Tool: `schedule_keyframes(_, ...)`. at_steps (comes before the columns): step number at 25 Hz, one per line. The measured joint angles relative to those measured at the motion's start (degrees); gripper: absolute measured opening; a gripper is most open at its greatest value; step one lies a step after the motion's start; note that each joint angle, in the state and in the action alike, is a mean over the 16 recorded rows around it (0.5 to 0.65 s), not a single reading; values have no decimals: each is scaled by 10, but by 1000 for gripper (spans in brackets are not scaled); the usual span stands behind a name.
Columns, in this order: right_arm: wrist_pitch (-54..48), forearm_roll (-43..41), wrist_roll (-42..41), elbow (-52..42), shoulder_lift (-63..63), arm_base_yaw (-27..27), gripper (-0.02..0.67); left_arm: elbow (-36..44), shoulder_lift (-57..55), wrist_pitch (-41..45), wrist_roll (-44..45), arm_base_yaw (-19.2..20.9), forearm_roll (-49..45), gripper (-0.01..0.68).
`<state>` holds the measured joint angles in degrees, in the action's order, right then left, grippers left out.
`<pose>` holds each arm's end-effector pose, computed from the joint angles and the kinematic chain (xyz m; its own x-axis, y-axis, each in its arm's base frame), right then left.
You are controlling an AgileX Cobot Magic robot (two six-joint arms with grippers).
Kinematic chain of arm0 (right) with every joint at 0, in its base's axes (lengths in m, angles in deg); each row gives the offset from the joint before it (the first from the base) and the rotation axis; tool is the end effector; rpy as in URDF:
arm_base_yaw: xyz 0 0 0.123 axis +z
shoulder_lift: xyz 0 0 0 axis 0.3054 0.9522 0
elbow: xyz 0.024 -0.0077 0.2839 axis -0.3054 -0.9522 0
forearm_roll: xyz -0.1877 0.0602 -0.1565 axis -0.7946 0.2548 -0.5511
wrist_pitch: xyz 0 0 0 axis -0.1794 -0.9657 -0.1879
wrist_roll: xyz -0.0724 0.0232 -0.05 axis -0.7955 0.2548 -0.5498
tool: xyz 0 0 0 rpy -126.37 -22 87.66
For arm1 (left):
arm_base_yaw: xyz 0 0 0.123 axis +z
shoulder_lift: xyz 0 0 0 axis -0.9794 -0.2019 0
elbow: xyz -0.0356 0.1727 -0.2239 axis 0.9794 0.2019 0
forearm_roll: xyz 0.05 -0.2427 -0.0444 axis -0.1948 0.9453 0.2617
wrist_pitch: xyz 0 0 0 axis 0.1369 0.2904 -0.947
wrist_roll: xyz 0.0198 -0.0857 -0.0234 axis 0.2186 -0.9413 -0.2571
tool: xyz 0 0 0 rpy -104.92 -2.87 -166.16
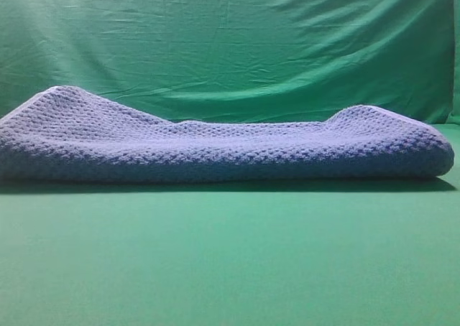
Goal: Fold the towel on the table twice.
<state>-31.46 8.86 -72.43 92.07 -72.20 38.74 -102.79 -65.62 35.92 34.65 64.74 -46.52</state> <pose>0.0553 0.0175 0.3093 -0.2245 -0.0788 -0.9713 -0.3216 0.9469 -0.0025 0.0259 -0.0348 0.2932 -0.2029 -0.0768 -0.9762 0.4941 0.8527 -0.1697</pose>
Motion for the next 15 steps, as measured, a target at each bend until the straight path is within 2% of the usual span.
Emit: schedule_keyframes(15, 21, 12, 1, -65, -93, 0, 0, 22, 56, -3, -69, 0, -126, 0)
